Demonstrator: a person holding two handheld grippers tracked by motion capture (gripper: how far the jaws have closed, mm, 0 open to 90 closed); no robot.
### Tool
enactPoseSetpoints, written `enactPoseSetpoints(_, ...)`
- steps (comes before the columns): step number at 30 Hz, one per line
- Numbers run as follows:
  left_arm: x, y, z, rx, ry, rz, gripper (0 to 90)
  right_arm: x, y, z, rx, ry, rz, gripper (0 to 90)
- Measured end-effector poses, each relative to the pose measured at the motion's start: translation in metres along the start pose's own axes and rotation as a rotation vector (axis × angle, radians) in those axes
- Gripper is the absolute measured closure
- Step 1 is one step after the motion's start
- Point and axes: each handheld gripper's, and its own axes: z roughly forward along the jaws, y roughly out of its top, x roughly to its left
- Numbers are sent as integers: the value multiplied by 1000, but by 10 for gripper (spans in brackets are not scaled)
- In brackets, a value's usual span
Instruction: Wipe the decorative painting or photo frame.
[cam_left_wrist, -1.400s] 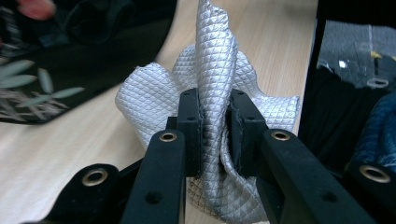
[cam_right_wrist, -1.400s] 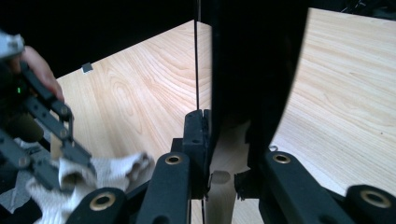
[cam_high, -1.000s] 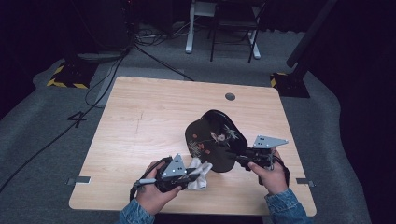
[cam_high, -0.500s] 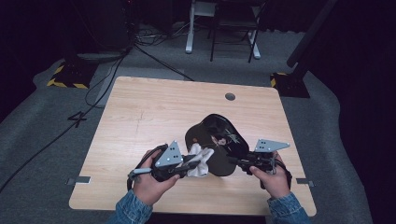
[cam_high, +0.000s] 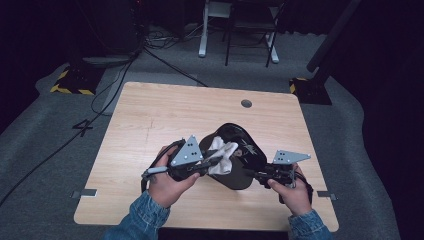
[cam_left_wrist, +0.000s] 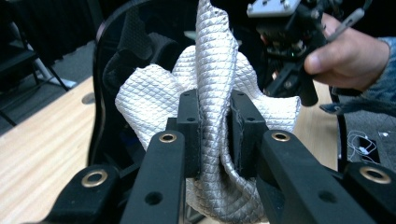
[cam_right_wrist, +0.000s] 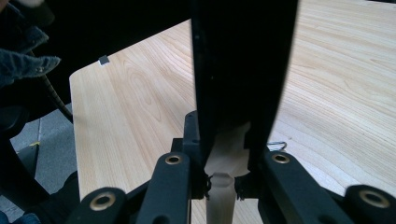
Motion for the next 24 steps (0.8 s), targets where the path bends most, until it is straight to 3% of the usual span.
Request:
enactPoseSetpoints(10,4,14,11,-21,4,16,769,1,-1,-1,3,1,1,786)
enactPoseSetpoints(24,16,17,16,-54,63,-27,771,1,1,-1,15,2,-7,786)
